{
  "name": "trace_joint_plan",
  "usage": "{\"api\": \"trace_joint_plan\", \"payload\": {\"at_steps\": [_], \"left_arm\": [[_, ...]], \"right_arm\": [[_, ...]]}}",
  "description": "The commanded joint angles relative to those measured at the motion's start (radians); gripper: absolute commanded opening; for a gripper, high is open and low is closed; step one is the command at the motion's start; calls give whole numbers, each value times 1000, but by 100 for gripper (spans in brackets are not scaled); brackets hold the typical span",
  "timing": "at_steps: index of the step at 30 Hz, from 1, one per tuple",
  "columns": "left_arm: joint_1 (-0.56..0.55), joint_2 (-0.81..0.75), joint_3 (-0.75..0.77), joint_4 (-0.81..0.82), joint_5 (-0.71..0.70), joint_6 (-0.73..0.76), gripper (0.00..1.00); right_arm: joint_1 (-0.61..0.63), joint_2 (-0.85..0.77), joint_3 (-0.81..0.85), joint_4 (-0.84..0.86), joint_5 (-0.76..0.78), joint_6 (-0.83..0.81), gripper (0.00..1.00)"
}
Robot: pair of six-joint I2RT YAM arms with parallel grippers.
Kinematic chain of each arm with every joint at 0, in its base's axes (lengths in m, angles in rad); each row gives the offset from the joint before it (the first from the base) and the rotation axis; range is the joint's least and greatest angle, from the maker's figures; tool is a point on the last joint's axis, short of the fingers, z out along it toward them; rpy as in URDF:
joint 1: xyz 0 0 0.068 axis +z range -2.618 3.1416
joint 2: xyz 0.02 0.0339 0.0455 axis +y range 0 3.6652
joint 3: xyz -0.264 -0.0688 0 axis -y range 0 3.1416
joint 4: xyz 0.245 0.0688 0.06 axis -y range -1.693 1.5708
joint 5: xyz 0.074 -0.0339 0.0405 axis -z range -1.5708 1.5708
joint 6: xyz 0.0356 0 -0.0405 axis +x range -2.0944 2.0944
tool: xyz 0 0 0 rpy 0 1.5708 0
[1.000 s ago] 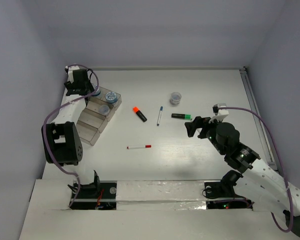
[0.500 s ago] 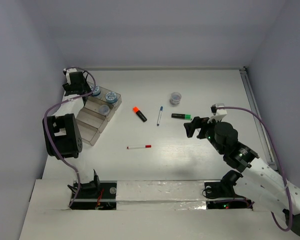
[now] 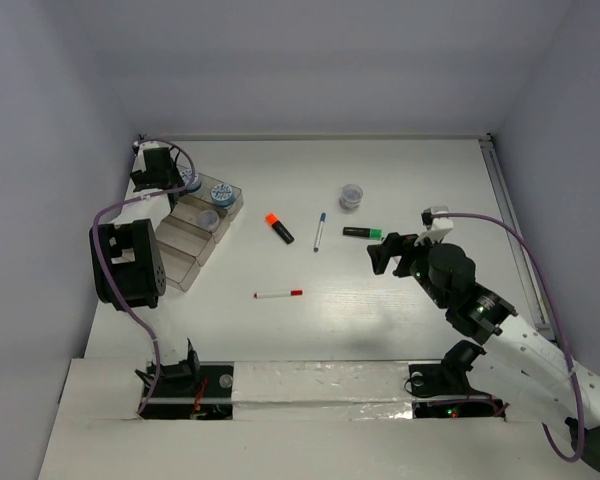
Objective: Sort the stationery into containers
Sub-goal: Place the stationery in the storage box, then pick up the stationery from the center of the board.
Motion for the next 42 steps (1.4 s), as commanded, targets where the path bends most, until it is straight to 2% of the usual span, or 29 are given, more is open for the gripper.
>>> {"api": "trace_joint_plan", "payload": {"at_steps": [1,2,3,6,10,15,19,20,24,26,28,33,37,38,42], "left_arm": [[0,-3,27,56,-25,13,54],[0,-2,27,61,-26,12,59],[0,0,29,59,-26,11,71],[0,-14,35,59,-10,7,88],[0,-49,44,57,20,-19,99],[-15,-133,44,71,86,-77,99],[-168,-199,102,35,79,-42,99],[-249,-203,128,24,82,-33,99],[-443,-160,211,-22,115,-7,99],[-550,-105,254,-27,157,-13,99],[-612,-39,285,-27,198,-21,99],[-812,157,500,-111,194,2,99],[-871,399,772,-226,169,-5,99],[-871,441,890,-286,163,-11,99],[-882,579,1041,-349,126,-10,99]], "right_arm": [[-2,1,-6,52,4,-13,100],[-2,0,-6,54,6,-11,100],[-2,1,-6,52,6,-11,100],[-2,3,-6,54,7,-13,100],[-2,10,-8,55,7,-11,100],[-2,3,-8,54,16,-11,100],[-2,-14,-8,52,38,-10,100],[-2,-20,-6,51,44,-10,100],[-2,-95,40,-12,95,-10,100],[-2,-140,44,-21,101,-2,100],[-2,-199,44,-24,101,7,100],[-2,-249,50,-53,119,18,100],[-2,-250,43,-52,124,10,100],[-2,-252,44,-55,130,9,100],[-2,-267,41,-46,127,4,100]]}}
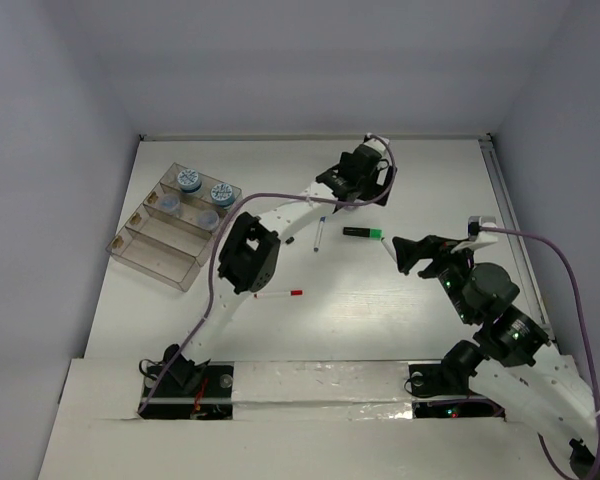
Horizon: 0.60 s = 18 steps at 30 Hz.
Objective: Sort the stationery into containers
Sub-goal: Pick up the stationery from the center of the board.
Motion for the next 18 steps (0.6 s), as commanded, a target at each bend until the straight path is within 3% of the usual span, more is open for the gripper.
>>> {"api": "trace_joint_plan", "payload": {"at_steps": [1,18], "left_arm": [[18,32,126,-101,-57,3,99],[-10,-3,-87,100,-244,32,98]], "right_arm": [[-2,-16,17,18,18,-7,100],[-2,55,0,55,-39,-25,100]]}}
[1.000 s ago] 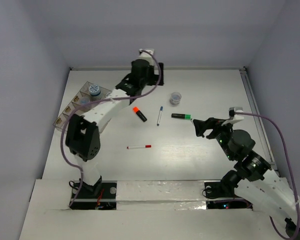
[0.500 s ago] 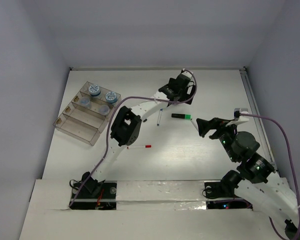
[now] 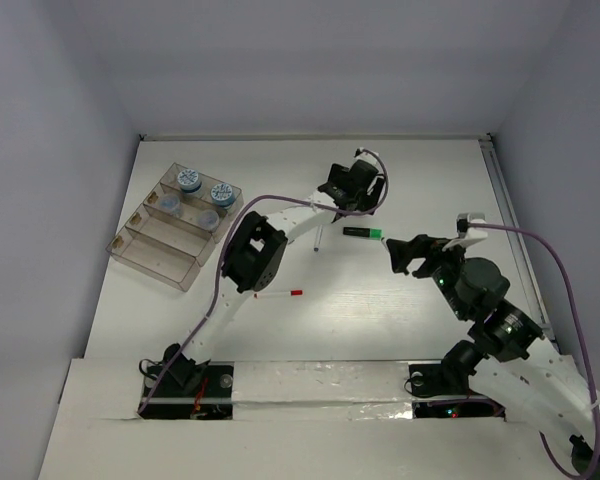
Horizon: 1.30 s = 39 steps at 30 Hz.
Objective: Sort the stationery into containers
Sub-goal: Pick up the stationery from the center of the board.
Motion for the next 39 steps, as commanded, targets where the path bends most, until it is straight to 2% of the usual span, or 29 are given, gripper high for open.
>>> {"api": "trace_joint_plan", "payload": {"at_steps": [1,4,9,15,21,22,25,27,29,32,37,39], "left_arm": [[-5,-100,-65,96,-56,21,98],[-5,-72,-44,77,-53,25,95],[-5,-66,-53,93,-59,30,84],[-5,-48,4,76,-73,64,84],[-5,-42,12,77,-71,71,59],[-5,-43,10,77,-73,70,48],[-5,-67,0,79,-91,76,31],[4,-98,-23,82,-94,77,28],[20,-175,-49,86,-100,74,27],[80,-343,-175,114,-106,71,27],[232,-717,-503,139,-84,21,27],[336,-808,-619,113,-71,2,27]], "right_arm": [[-2,9,4,52,-14,-18,100],[-2,18,1,57,-16,-20,100],[-2,29,1,64,-23,-21,100],[-2,66,8,64,-45,-24,100],[-2,70,5,70,-48,-26,100],[-2,69,5,72,-49,-27,100],[-2,70,4,70,-49,-27,100],[-2,70,1,67,-49,-26,100],[-2,63,-1,66,-49,-26,100],[-2,50,-9,66,-54,-24,100],[-2,30,-18,66,-72,-20,100],[-2,23,-19,66,-75,-20,100]]}}
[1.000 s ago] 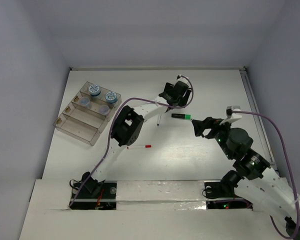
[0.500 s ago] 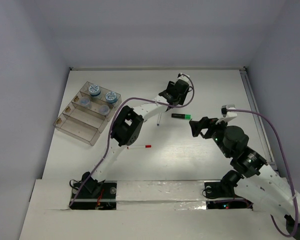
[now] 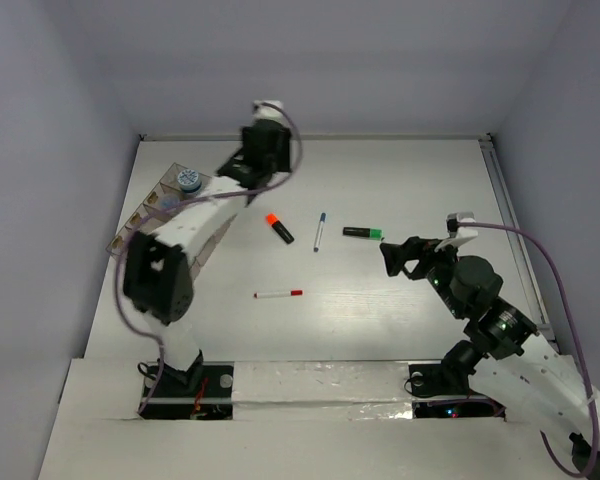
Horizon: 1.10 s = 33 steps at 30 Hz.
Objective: Sort the stationery into containers
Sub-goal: Pick up the stationery from the center of the board, then place the stationery in the storage box.
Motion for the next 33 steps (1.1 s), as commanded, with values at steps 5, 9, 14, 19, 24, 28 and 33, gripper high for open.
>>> {"api": "trace_joint_plan", "payload": {"at_steps": [5,9,14,19,24,28,33], "left_arm": [[353,-452,-313,21,57,-88,27],[507,-502,-451,50,117,-99,28],[567,-468,-491,75,164,-108,28],[567,-390,-464,82,146,-105,28],[567,-339,-465,101,114,-94,28],[567,-304,-470,113,92,-83,28],[567,-284,-462,130,86,-76,29]], "right_arm": [[-2,-33,-2,43,-30,-4,100],[-2,-43,-5,43,-36,-4,100],[-2,-37,-7,40,-34,-2,100],[-2,-32,-10,43,-36,-2,100],[-2,-33,-11,41,-34,-1,100],[-2,-30,-10,43,-36,-2,100],[-2,-23,-10,43,-39,-2,100]]}}
